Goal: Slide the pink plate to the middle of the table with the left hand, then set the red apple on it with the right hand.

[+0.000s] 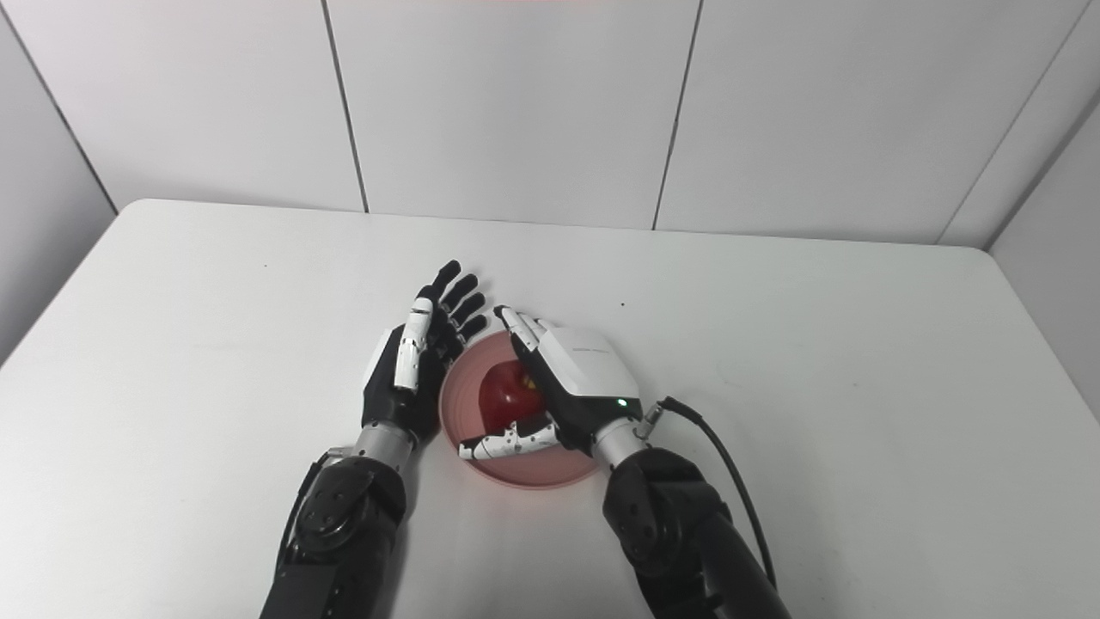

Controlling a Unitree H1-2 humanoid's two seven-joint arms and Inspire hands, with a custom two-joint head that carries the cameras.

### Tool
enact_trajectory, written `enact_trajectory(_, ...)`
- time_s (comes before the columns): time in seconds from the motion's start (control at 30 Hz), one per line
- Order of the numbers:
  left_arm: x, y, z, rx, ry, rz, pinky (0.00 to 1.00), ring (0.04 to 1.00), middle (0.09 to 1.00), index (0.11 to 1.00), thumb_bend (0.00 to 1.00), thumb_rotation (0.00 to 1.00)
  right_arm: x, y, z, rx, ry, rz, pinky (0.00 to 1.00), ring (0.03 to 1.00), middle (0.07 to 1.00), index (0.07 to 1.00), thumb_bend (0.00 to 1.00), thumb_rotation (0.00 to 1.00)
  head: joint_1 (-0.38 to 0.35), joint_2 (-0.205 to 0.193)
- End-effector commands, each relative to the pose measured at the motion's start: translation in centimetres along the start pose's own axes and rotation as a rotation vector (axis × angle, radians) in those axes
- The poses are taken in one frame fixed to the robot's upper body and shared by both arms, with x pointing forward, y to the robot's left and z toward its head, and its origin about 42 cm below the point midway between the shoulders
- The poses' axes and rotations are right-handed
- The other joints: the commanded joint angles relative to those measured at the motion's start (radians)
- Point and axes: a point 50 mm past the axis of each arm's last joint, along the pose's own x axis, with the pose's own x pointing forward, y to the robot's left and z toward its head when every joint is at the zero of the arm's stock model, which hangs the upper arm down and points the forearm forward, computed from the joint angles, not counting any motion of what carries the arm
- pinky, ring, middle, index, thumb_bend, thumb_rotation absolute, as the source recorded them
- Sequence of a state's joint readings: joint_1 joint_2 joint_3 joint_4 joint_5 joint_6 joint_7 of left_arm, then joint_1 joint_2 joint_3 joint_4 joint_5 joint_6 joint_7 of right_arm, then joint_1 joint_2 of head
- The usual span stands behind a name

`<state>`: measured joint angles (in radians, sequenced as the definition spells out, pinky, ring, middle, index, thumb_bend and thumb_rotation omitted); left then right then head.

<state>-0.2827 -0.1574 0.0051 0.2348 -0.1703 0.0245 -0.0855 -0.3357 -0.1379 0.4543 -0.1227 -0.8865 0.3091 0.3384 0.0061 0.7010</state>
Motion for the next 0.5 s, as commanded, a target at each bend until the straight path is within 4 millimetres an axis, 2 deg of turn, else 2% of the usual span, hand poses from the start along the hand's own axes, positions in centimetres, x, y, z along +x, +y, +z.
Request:
enact_trajectory(0.0,-0.8,0.5,-1.9,-0.029,0.091,0.043,0.91,0.922,0.93,0.921,0.36,1.0,-0.1,-1.9,0.6,-0.007,-0.041,-0.065,0.96,0.988,0.997,1.0,1.0,0.6,0.0,0.0)
enact_trajectory(0.17,-0.7,0.6,-1.9,-0.043,0.09,0.034,0.92,0.927,0.935,0.928,0.35,1.0,-0.4,-2.8,0.3,0.018,-0.062,-0.122,0.97,1.0,1.0,1.0,1.0,0.6,-0.001,-0.002)
enact_trajectory(0.47,-0.7,0.7,-1.9,-0.047,0.088,0.013,0.94,0.937,0.946,0.941,0.35,1.0,-0.9,-5.7,0.5,0.033,-0.083,-0.205,1.0,1.0,1.0,1.0,1.0,0.61,-0.003,-0.005)
